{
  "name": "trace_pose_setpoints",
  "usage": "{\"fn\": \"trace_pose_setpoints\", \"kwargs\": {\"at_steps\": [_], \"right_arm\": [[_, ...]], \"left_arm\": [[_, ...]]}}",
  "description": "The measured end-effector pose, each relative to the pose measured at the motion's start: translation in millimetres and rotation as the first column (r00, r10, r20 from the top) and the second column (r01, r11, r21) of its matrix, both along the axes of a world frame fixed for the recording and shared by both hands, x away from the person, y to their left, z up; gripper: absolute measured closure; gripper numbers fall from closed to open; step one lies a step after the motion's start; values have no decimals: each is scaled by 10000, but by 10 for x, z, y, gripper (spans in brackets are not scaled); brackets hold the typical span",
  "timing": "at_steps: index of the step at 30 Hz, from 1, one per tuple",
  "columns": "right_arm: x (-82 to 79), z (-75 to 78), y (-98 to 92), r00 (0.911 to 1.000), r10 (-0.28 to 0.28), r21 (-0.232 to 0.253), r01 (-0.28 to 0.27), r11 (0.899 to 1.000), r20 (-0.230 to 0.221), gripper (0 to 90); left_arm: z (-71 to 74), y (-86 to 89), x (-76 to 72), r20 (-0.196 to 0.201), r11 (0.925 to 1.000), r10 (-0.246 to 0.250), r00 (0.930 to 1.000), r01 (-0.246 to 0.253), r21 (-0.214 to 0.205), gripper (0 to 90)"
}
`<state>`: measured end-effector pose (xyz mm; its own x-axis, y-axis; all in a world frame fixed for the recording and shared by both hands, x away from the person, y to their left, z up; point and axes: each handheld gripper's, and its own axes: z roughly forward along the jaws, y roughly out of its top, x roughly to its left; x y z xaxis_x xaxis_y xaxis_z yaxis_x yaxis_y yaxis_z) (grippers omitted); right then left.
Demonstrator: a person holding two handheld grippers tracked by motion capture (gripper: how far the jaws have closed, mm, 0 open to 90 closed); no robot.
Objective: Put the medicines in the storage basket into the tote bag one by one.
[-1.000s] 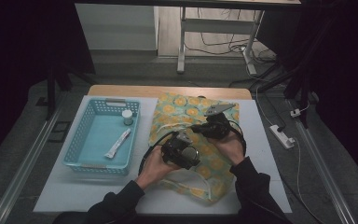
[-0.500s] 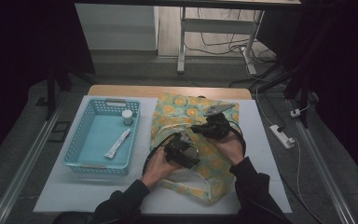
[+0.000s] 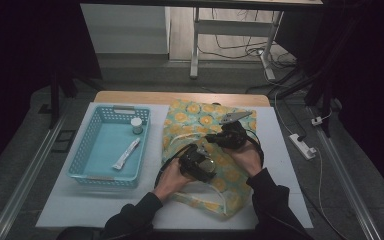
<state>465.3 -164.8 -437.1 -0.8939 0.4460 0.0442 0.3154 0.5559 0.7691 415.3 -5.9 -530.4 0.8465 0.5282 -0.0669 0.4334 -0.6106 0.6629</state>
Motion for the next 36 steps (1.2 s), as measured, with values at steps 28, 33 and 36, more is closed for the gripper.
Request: {"fn": "trace_pose_setpoints", "kwargs": {"at_steps": [28,33,36], "right_arm": [[2,11,-16,10000,9,13,-9,10000,79,900],[-3,16,-13,9999,18,25,-19,10000,120,900],[-6,16,-9,9999,21,21,-21,10000,123,900]], "left_arm": [[512,165,-283,-157,9800,-657,9977,615,-1894,2],[589,253,-334,-137,9733,-764,9970,716,-2182,2],[620,322,-357,-114,9701,-779,9969,731,-2316,1]]}}
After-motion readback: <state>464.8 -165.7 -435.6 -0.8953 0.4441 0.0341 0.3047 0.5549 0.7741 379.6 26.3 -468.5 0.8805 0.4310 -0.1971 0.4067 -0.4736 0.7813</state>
